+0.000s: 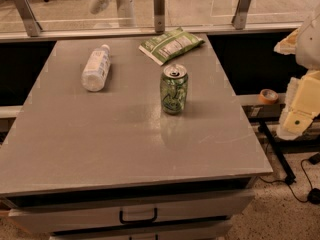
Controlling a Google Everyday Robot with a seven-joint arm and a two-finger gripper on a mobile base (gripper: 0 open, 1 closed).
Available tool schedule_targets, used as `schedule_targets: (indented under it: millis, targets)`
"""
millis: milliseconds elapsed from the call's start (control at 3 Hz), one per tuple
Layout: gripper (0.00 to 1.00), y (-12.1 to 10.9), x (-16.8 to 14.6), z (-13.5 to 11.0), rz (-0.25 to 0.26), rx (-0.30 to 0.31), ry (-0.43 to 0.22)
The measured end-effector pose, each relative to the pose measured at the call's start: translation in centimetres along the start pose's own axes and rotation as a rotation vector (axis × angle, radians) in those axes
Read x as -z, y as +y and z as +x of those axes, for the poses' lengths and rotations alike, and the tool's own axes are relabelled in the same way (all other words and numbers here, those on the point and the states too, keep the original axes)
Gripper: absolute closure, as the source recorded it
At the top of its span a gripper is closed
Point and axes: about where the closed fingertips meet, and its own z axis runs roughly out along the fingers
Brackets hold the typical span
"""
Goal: Pick green can
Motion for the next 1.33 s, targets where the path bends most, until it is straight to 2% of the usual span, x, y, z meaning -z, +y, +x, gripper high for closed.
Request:
schedule_targets:
  millis: [667, 1000, 1333]
  targets:
    - [0.0, 0.1, -0.4, -0.4, -0.008, 0.007, -0.023]
    - [0.0, 0.0, -3.3, -2.5, -0.064, 0.035, -0.148]
    - [0.0, -0.4, -9.3, -6.2, -0.154, 0.063, -0.367]
